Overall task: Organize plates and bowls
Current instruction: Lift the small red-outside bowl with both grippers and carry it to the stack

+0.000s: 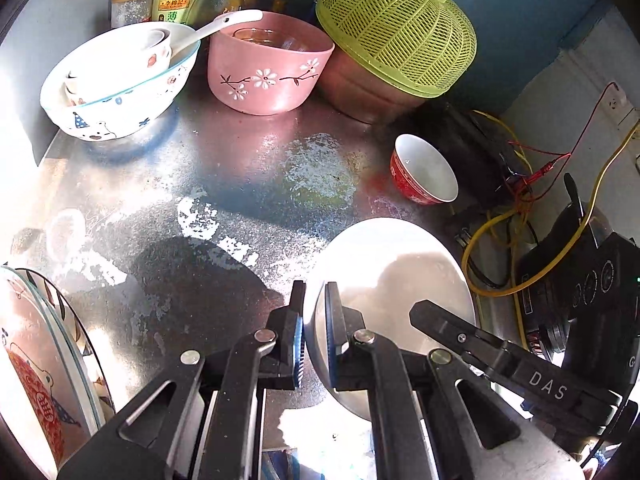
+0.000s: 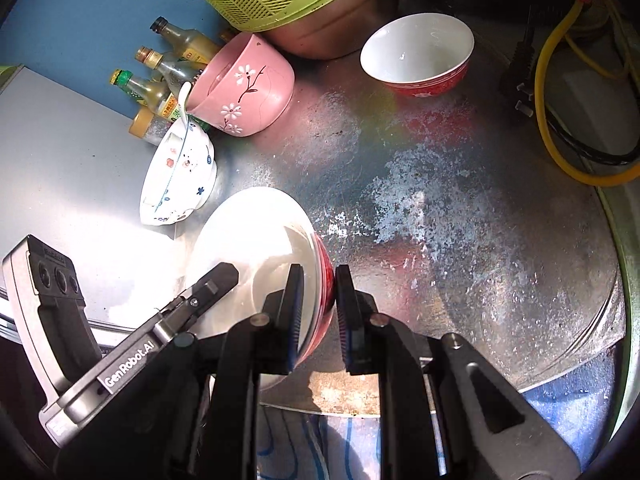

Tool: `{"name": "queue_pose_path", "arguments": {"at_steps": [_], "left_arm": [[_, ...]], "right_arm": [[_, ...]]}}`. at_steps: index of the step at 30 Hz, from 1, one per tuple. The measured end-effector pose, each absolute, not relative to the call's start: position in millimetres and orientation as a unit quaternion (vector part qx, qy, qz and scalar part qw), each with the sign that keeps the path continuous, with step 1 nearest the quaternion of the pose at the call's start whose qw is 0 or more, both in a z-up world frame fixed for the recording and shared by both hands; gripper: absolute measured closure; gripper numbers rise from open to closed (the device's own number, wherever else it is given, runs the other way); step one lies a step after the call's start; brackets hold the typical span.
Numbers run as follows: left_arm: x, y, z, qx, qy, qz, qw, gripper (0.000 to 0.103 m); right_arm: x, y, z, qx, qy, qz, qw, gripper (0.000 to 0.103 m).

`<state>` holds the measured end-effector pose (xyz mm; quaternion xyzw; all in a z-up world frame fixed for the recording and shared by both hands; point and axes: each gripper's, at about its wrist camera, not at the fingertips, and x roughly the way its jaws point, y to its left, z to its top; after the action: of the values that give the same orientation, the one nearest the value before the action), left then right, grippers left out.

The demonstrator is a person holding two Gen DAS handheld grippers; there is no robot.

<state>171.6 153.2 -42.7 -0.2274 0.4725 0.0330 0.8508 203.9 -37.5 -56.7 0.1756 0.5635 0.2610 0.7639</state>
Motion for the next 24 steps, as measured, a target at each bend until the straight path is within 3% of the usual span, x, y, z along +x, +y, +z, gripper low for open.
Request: {"name": "queue_pose_path", "arguments": {"at_steps": [24], "left_arm": [[57, 213, 3, -0.272, 0.415, 0.130, 0.859, 0.096]], "right_arm": [[129, 32, -15, 0.115, 0.550, 0.360, 0.745, 0.086]]}}
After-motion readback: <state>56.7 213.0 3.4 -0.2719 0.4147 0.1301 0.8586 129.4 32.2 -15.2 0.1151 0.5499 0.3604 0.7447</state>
